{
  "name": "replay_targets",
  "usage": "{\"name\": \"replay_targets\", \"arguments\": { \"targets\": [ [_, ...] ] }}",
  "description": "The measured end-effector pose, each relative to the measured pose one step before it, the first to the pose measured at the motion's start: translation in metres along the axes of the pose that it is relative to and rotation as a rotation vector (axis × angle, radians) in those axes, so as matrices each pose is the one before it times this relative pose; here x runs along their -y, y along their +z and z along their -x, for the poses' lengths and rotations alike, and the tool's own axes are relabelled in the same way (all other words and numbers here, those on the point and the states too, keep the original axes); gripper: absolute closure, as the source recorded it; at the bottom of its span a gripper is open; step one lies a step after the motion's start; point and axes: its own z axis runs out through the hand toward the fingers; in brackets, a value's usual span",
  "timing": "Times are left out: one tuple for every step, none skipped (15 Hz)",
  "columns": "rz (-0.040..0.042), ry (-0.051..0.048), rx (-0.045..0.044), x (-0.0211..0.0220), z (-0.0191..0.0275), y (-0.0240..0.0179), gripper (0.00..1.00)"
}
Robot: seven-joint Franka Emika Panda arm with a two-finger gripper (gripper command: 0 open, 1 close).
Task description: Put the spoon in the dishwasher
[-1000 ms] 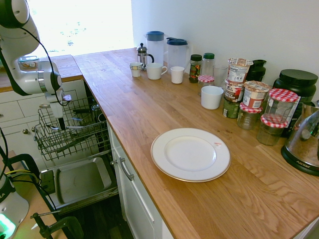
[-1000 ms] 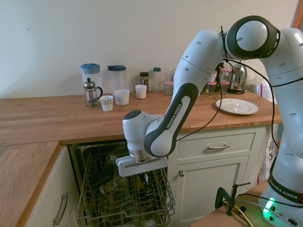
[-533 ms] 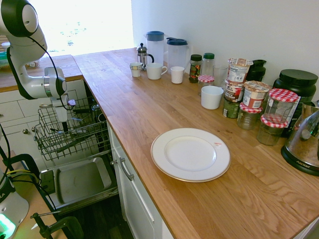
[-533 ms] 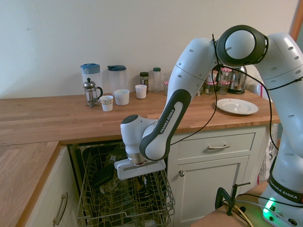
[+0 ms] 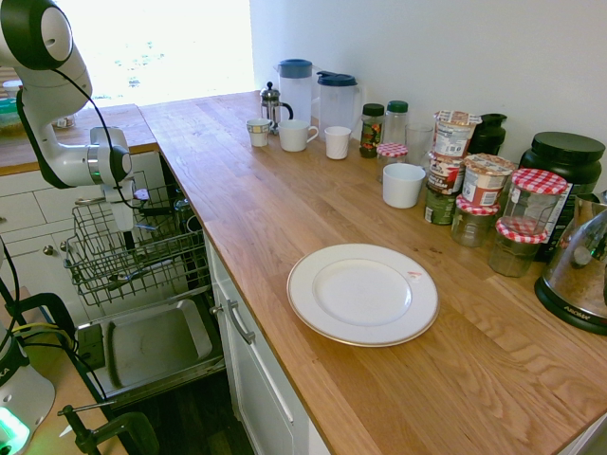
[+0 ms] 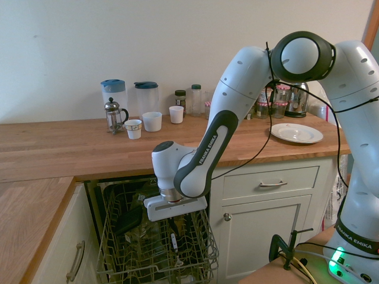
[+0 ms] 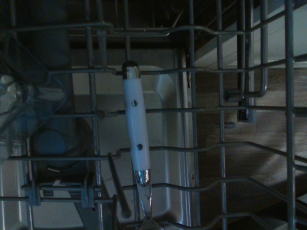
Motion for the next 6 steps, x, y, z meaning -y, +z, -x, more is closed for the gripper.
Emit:
{"name": "replay_targets", "arguments": {
  "targets": [
    [-0.00684, 0.00281, -0.00408, -0.00126, -0.00185, -0.01000, 0.00],
    [-0.00560, 0.00428, -0.00619, -0.00366, -0.00277, -0.01182, 0.00],
    [-0.00638, 0.00779, -0.00837, -0.00614, -0.00397, -0.01383, 0.00],
    [-0.00754, 0.00888, -0.01064, -0.00920, -0.00475, -0.01653, 0.00],
    [-0.00516, 0.01019, -0.00841, -0.01022, -0.00514, -0.01661, 0.00],
    [-0.00279, 0.01383, -0.00616, -0.00919, -0.00625, -0.01658, 0.00]
  ]
}}
